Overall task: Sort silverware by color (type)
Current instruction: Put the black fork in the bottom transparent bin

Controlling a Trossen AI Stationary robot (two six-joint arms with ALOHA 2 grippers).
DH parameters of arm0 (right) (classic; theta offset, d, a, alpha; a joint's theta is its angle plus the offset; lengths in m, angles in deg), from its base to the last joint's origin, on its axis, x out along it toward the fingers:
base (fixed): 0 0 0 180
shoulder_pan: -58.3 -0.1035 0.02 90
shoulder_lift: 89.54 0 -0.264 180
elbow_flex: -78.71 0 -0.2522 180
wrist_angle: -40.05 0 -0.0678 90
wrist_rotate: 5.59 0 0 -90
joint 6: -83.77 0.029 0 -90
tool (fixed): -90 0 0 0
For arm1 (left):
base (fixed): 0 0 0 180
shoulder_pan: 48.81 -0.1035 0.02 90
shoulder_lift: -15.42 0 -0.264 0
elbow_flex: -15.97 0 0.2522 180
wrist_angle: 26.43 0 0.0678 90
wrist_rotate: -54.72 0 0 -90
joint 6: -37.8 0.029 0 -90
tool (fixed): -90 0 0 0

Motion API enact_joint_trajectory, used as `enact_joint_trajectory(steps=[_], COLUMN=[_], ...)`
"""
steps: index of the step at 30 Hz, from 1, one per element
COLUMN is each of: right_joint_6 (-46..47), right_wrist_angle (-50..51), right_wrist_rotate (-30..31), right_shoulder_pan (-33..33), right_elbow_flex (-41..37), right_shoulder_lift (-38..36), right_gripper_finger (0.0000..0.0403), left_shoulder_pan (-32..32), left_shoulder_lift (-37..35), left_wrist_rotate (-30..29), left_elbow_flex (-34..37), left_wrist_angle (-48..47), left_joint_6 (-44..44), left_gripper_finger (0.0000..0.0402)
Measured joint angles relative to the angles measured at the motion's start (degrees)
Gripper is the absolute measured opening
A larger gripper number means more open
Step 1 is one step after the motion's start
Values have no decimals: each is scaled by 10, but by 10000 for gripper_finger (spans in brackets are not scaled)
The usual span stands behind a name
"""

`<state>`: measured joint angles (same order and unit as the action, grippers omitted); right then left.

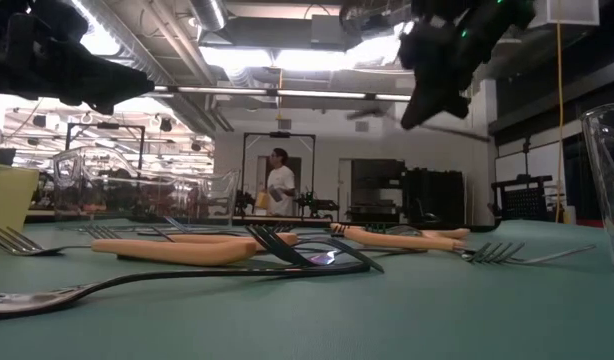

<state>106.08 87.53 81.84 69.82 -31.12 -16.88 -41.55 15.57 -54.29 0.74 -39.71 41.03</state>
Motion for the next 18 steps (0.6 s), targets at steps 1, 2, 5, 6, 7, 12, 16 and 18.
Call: enact_joint_trajectory(steps=[1,2,5,6,7,12,16,18], right_joint_6=[7,15,37,46,56,108,164,203], right_wrist_angle=[0,0,1,2,5,15,33,44], right_wrist_rotate=[0,0,0,0,0,0,4,15], right_shoulder_pan=[-14,-26,-65,-78,-91,-157,-214,-245], right_elbow_flex=[0,0,0,0,0,0,0,0], right_shoulder_lift=[-6,-12,-29,-34,-39,-65,-79,-84], right_gripper_finger=[1,1,1,1,1,0,0,0], left_shoulder_pan=[0,0,0,0,0,0,0,0], left_shoulder_lift=[0,0,0,0,0,0,0,0], left_wrist_rotate=[0,0,0,0,0,0,0,0], left_elbow_flex=[0,0,0,0,0,0,0,0], left_wrist_angle=[0,0,0,0,0,0,0,0], left_joint_6=[0,0,0,0,0,0,0,0], left_gripper_finger=[133,133,133,133,133,133,133,133])
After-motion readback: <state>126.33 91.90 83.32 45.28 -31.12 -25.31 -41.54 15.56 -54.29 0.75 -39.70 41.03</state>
